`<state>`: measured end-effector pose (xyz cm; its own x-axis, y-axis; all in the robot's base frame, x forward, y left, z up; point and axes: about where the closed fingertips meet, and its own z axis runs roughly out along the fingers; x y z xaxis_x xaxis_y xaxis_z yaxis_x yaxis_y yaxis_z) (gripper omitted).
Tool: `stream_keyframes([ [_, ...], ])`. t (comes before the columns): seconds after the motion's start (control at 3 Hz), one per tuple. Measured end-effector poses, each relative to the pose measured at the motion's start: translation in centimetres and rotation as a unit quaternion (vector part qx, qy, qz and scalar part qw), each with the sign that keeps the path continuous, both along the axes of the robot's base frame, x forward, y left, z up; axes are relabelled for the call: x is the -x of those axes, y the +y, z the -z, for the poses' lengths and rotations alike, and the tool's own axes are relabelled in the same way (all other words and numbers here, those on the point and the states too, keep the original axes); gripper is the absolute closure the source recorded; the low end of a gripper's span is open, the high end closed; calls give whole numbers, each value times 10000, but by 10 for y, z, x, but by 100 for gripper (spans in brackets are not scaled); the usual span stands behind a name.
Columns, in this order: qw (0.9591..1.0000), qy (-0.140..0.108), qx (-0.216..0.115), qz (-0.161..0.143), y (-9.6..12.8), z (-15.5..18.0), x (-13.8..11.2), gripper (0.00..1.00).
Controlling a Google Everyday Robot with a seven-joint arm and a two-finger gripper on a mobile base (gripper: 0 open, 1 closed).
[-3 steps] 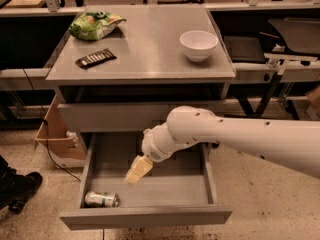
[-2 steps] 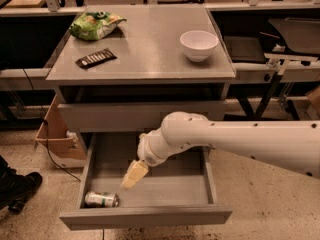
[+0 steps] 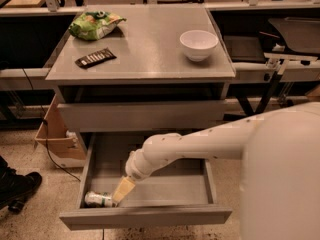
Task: Pick 7up can from middle drawer and place on counter
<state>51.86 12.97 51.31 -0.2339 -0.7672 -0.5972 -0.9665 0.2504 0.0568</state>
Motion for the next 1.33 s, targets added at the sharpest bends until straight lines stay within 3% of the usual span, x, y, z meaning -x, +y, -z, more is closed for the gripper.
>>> stream_keyframes([
  [0.67, 9991, 79, 395, 151, 52, 86, -20, 0],
  [1.33, 9992, 116, 309, 211, 87, 102, -33, 0],
])
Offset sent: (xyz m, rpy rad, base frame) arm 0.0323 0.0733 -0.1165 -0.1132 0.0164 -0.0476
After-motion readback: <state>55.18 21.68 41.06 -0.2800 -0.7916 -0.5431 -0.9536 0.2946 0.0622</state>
